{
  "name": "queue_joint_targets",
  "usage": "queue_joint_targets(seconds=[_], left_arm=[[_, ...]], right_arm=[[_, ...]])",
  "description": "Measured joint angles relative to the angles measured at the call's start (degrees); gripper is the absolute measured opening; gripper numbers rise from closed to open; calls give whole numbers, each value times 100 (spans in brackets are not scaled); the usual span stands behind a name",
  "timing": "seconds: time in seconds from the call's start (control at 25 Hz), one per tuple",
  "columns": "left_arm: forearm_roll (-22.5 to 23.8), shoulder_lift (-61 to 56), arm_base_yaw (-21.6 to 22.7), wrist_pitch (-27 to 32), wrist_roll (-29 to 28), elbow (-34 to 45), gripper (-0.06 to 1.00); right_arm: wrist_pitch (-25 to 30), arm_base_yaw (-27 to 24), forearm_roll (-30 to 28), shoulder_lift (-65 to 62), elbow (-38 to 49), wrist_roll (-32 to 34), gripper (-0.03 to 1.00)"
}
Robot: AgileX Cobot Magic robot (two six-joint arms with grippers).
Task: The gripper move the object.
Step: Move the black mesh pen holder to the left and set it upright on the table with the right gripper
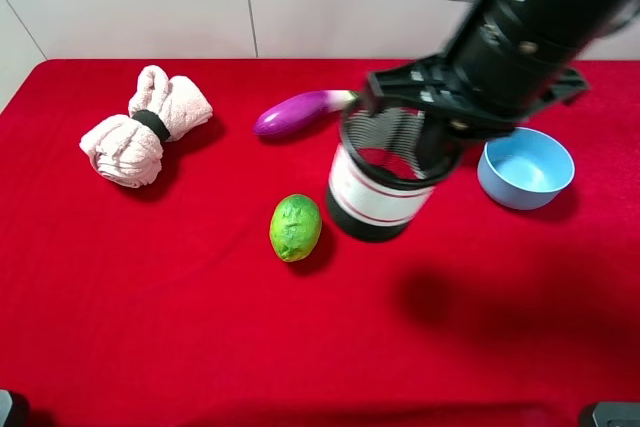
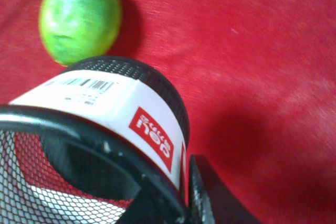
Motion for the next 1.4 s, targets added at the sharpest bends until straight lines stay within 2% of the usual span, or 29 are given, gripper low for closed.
queue_joint_targets(seconds=[0.28, 0.72, 1.08, 1.4], left_arm=[[0, 0, 0, 0, 0, 0, 92], [0, 0, 0, 0, 0, 0, 92], [0, 0, 0, 0, 0, 0, 92], [0, 0, 0, 0, 0, 0, 92]], right_arm=[[273, 711, -238, 832, -1080, 62, 2], [566, 1345, -324, 2218, -2811, -231, 2], [812, 1431, -263, 3197, -4007, -641, 2], [818, 1431, -162, 3947, -4873, -867, 2]])
